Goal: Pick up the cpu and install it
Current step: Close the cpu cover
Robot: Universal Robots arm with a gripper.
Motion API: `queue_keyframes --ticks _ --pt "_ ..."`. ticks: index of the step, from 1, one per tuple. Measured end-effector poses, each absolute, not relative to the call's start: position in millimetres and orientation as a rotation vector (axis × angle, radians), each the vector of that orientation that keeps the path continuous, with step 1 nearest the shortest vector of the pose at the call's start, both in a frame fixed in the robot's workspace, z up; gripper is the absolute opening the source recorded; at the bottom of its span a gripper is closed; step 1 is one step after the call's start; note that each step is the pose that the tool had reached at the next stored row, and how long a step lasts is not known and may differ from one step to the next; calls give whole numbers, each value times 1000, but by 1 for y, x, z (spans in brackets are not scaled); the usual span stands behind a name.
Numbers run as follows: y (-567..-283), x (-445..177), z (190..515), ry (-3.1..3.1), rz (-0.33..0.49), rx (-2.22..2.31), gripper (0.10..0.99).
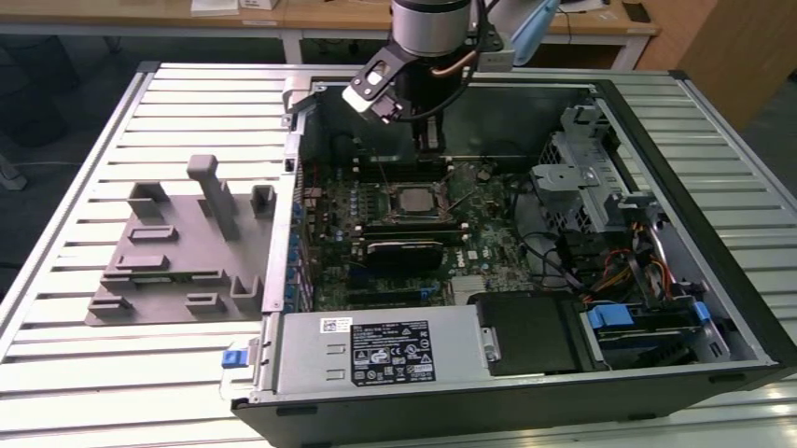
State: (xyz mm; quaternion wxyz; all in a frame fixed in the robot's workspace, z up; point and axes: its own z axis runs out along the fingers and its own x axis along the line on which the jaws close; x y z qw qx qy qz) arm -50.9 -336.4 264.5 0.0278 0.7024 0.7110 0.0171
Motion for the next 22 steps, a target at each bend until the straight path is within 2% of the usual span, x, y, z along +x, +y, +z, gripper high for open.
queue_keyframes --ticks 22 --pt "-336 -20 264 2195 53 2169 106"
